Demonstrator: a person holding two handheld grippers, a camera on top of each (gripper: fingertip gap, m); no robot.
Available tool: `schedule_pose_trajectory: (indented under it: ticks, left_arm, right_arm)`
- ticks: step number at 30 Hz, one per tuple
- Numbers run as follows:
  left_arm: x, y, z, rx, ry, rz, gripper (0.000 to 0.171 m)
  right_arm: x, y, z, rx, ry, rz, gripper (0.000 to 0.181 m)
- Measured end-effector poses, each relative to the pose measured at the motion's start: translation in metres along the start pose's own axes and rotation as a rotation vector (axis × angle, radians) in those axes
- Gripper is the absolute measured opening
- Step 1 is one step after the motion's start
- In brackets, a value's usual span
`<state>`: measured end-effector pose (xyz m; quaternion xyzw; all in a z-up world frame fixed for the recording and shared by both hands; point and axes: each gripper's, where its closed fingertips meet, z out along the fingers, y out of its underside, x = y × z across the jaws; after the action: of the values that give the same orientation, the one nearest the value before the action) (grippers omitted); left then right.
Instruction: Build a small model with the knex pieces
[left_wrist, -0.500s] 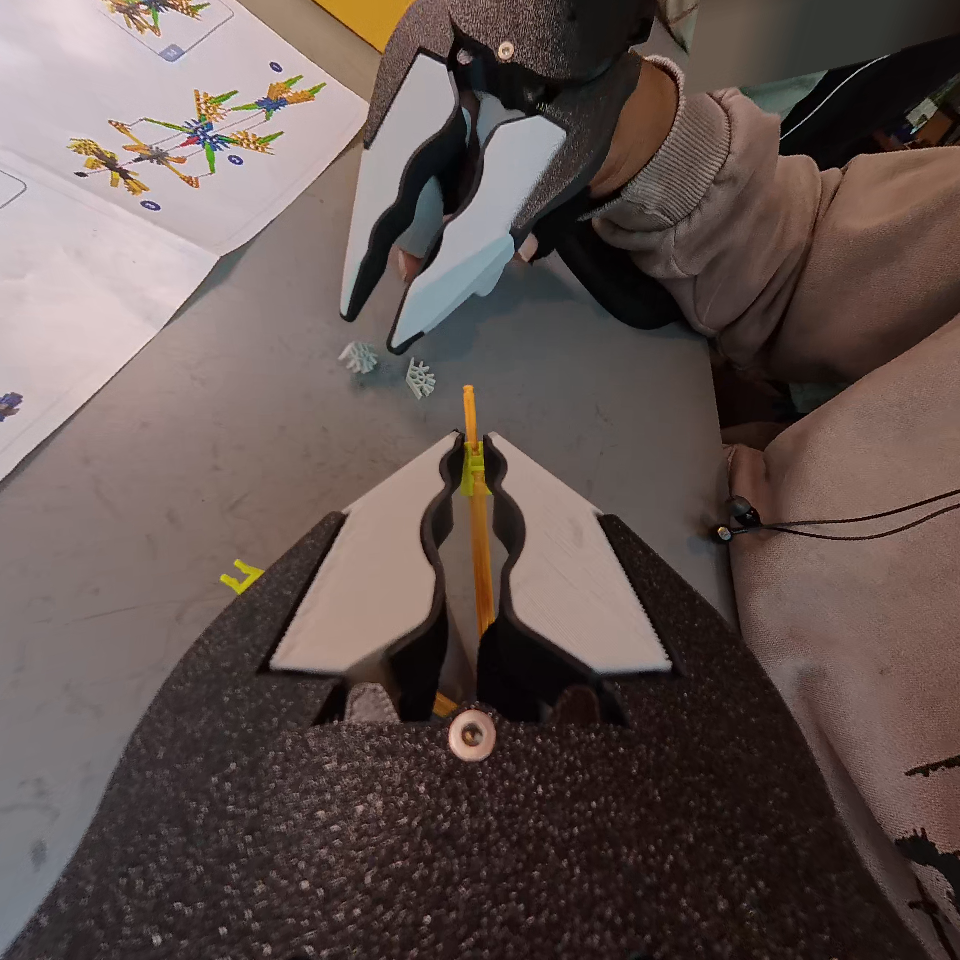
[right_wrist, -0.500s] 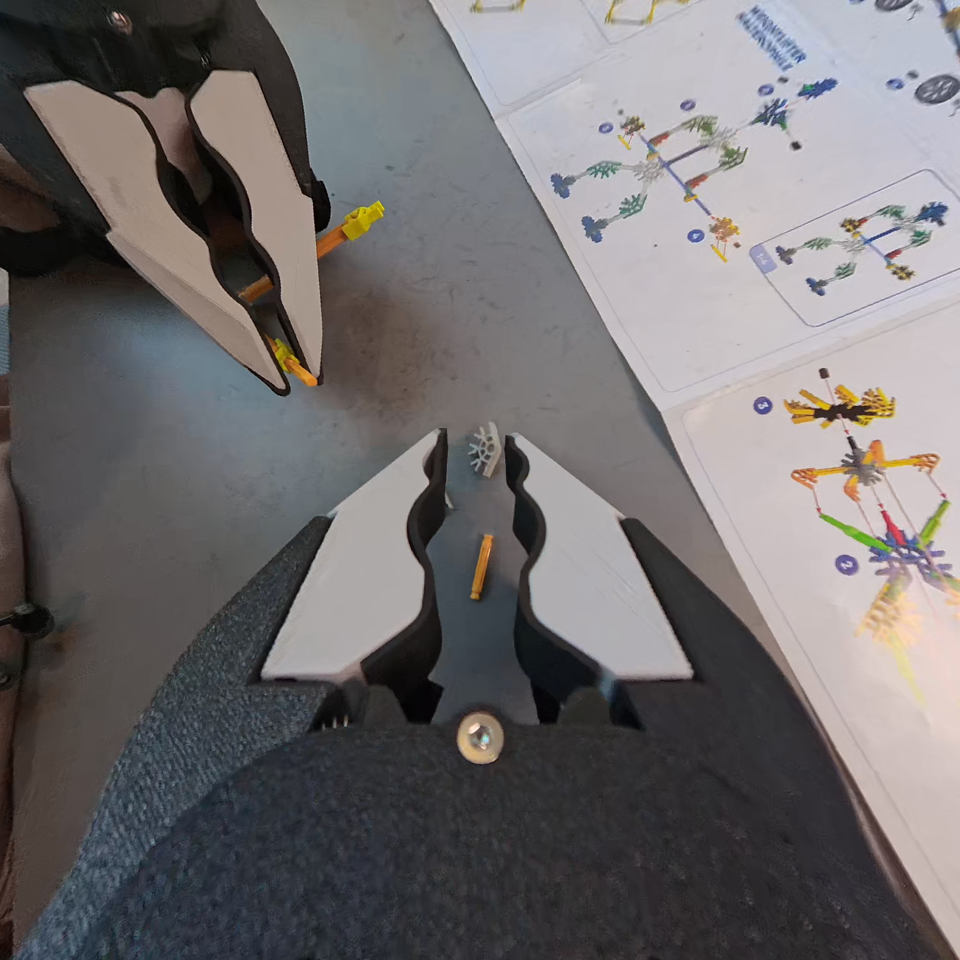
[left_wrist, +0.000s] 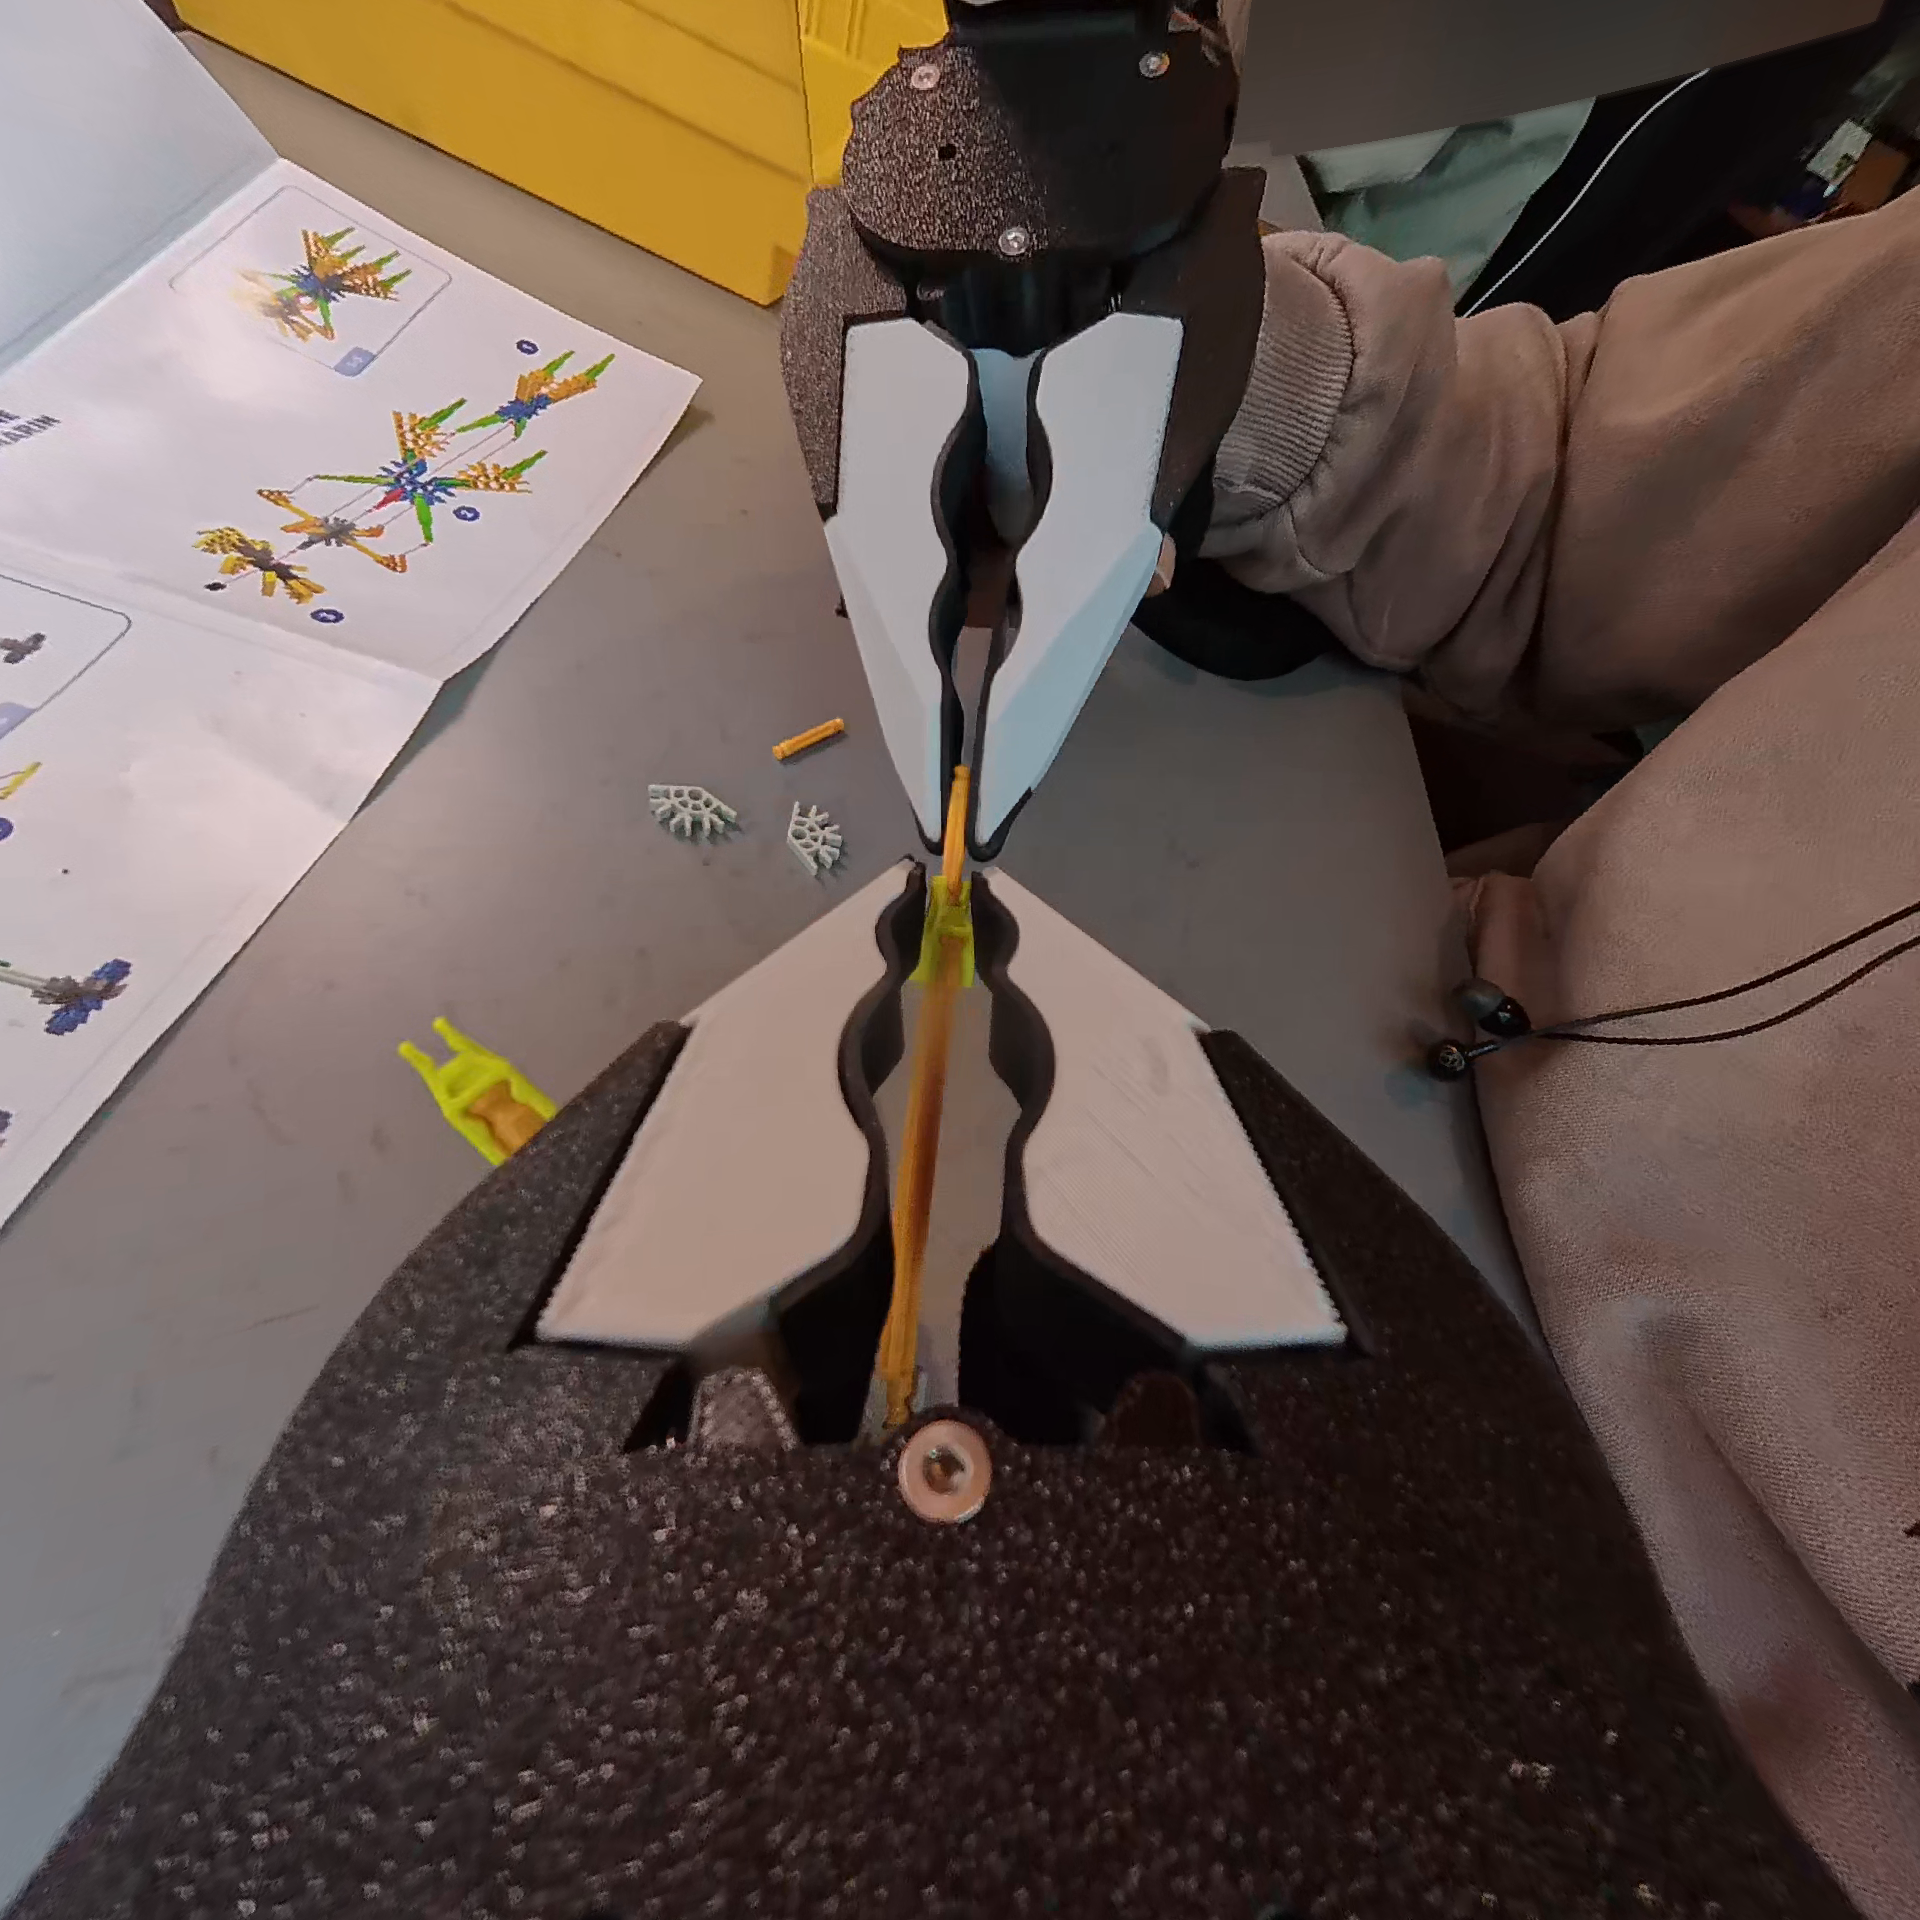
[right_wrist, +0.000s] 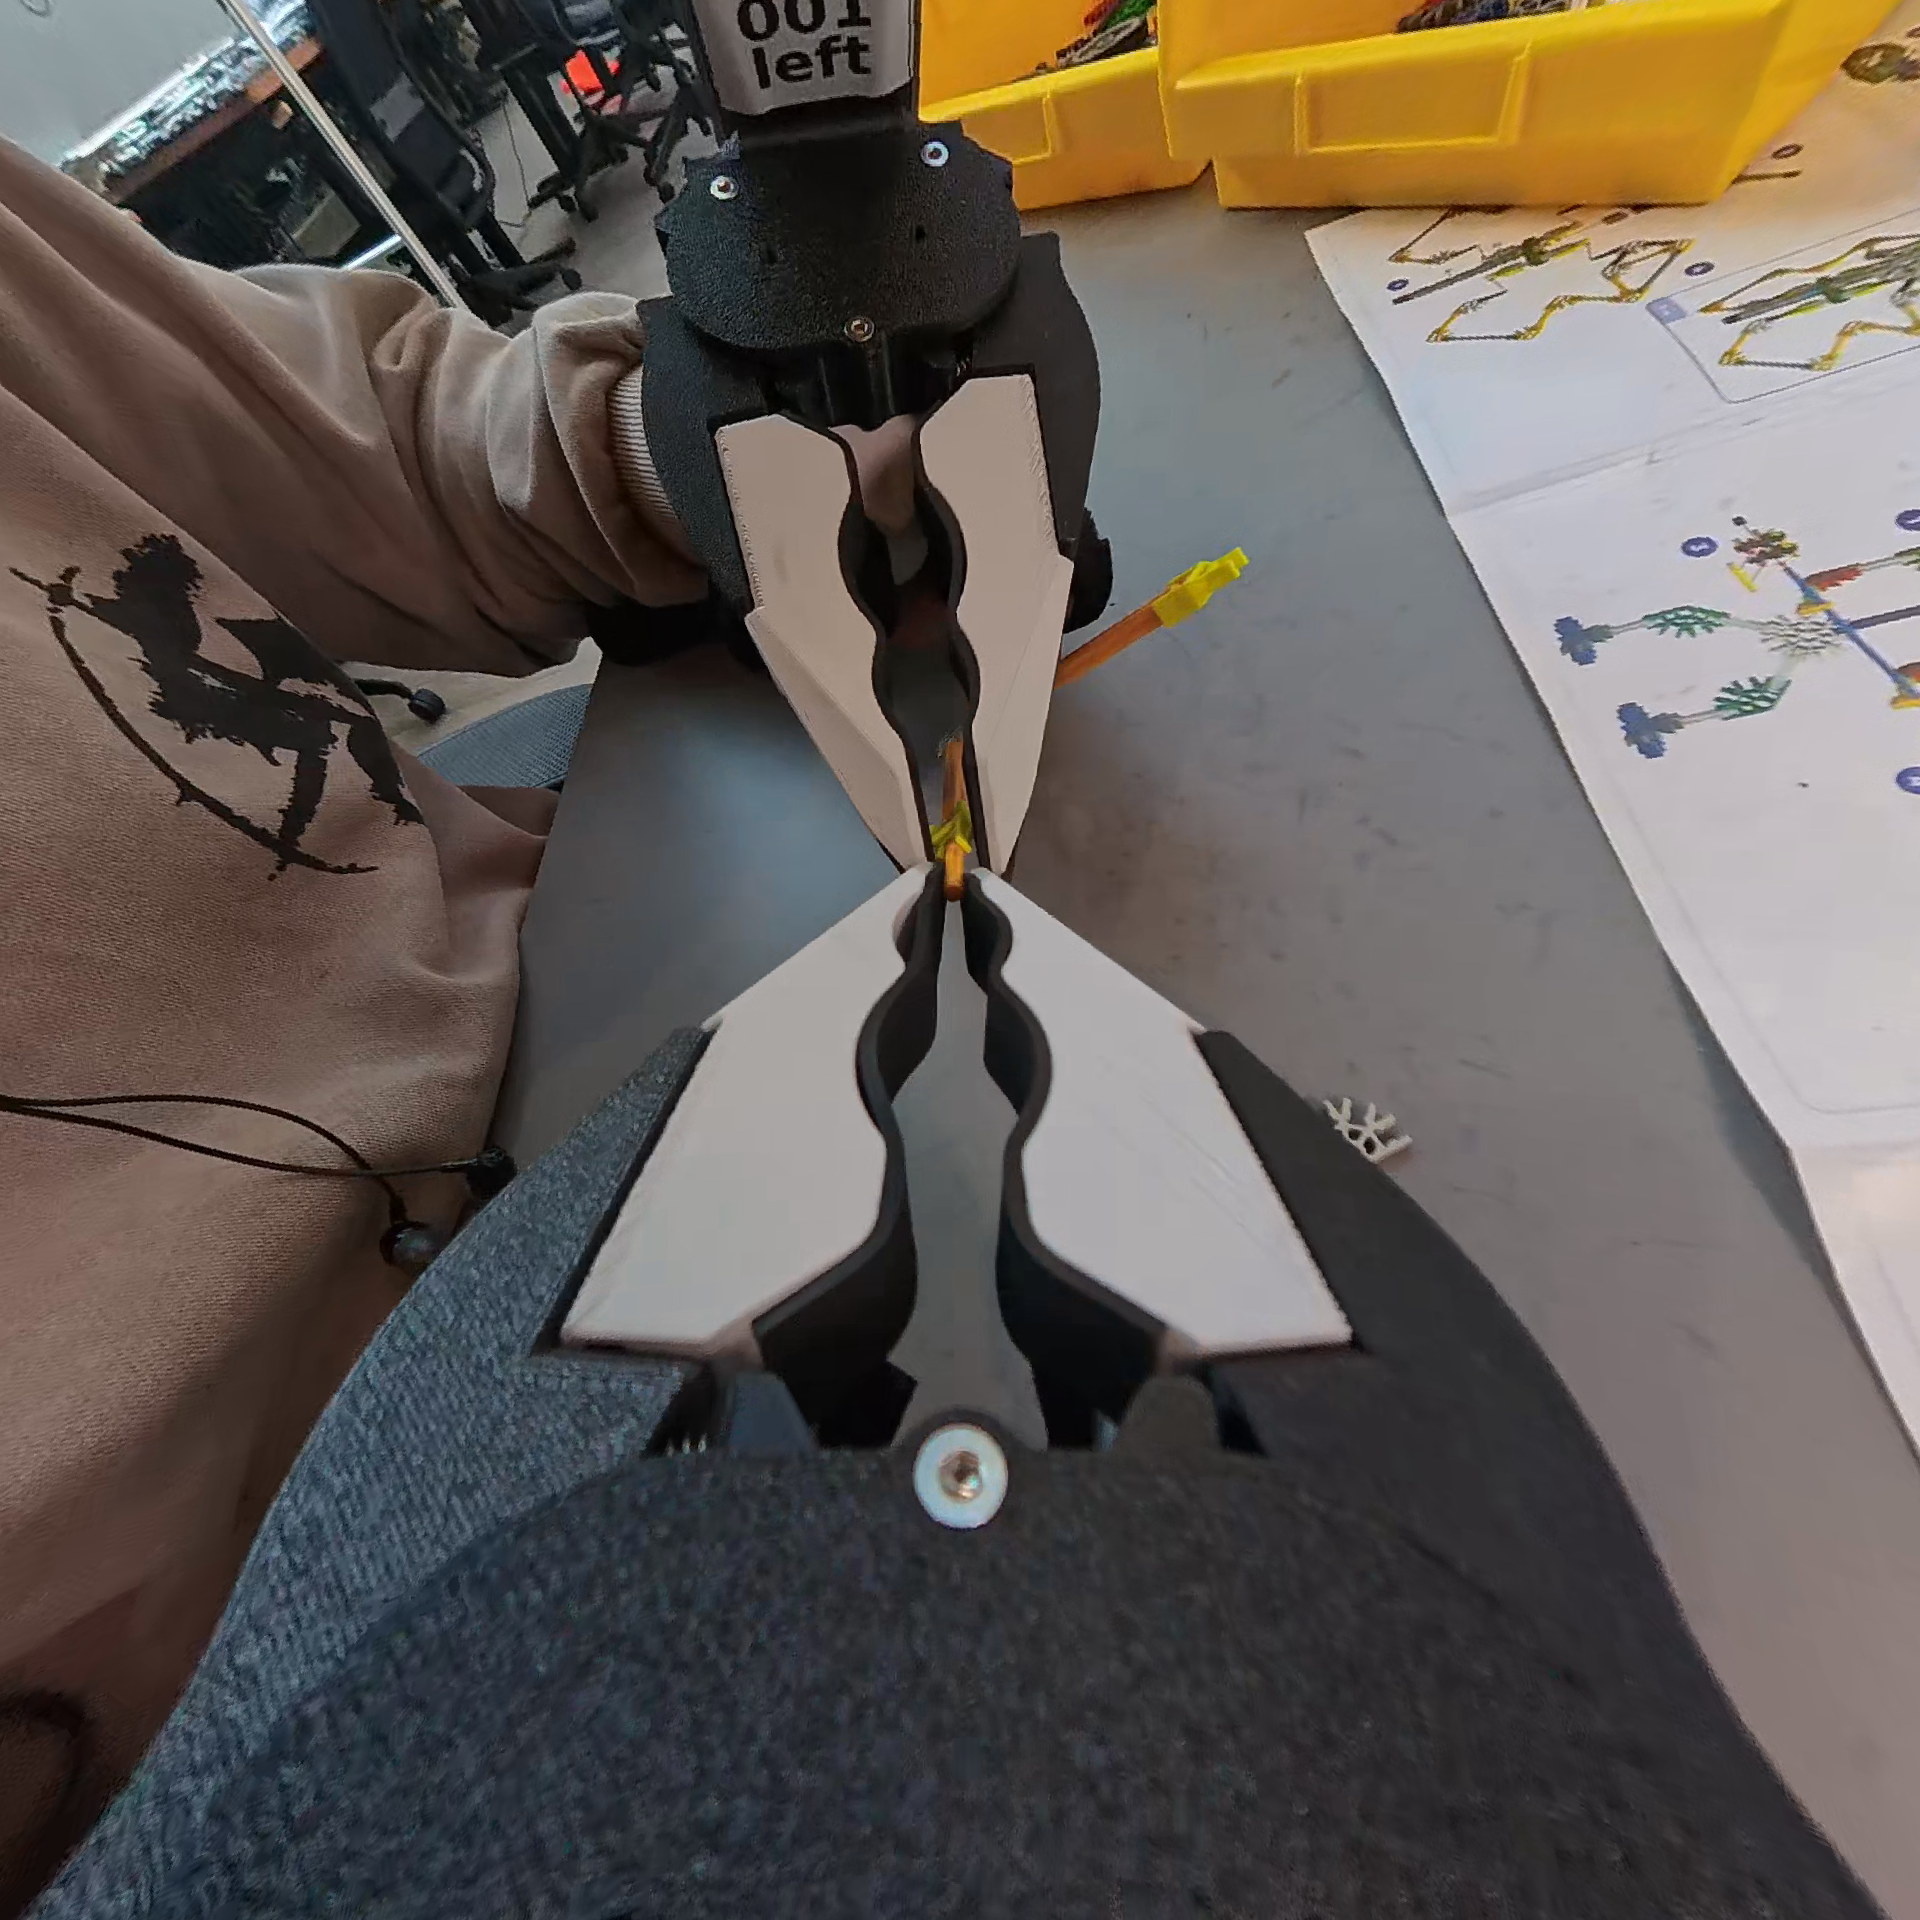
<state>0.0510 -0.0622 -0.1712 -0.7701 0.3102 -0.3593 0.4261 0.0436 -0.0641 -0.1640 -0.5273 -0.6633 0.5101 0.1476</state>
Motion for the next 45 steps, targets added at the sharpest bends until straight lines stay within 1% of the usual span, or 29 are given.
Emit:
schedule_pose_trajectory:
  ticks: [3,6,10,13,14,17,21,24,28,31,37,41,45]
  left_arm:
    - [0.003,0.001,-0.002,-0.016,0.014,0.021,0.016]
    - [0.003,0.006,-0.006,-0.039,0.014,0.040,0.016]
    - [0.002,0.008,-0.006,-0.043,0.032,-0.008,0.011]
    - [0.000,0.007,-0.006,-0.043,0.025,-0.027,0.011]
    - [-0.001,0.007,-0.006,-0.043,0.013,-0.027,0.011]
    - [-0.005,0.007,-0.006,-0.053,-0.028,-0.018,0.010]
    - [-0.014,0.006,-0.007,-0.046,-0.091,-0.046,0.010]
    - [-0.027,0.011,-0.008,-0.053,-0.150,-0.099,0.009]
    - [-0.042,0.009,-0.013,-0.028,-0.212,-0.172,0.008]
    - [-0.049,0.010,-0.014,-0.034,-0.251,-0.188,0.008]
    - [-0.058,0.011,-0.014,-0.025,-0.283,-0.248,0.007]
    - [-0.060,0.010,-0.014,-0.006,-0.267,-0.292,0.008]
    - [-0.058,0.010,-0.015,-0.003,-0.256,-0.295,0.008]
  right_arm:
    - [0.000,0.000,-0.005,0.000,0.008,-0.038,0.001]
    - [-0.001,-0.001,-0.009,0.003,-0.004,-0.046,0.001]
    - [-0.002,0.000,-0.007,0.006,-0.008,-0.052,0.002]
    - [0.000,-0.001,-0.007,0.021,-0.012,-0.008,0.003]
    - [0.001,-0.002,-0.007,0.031,-0.016,0.013,0.004]
    - [0.005,-0.002,-0.006,0.047,-0.006,0.047,0.002]
    - [0.015,-0.006,-0.004,0.075,0.067,0.033,0.001]
    - [0.026,-0.002,0.001,-0.004,0.254,-0.136,0.001]
    - [0.035,-0.008,0.005,-0.126,0.560,-0.474,0.001]
    - [0.040,-0.009,0.008,-0.196,0.708,-0.658,0.000]
    - [0.046,-0.010,0.013,-0.307,0.889,-0.949,0.000]
    - [0.048,-0.013,0.017,-0.314,0.916,-1.036,0.000]
    - [0.045,-0.013,0.018,-0.303,0.897,-1.107,0.000]
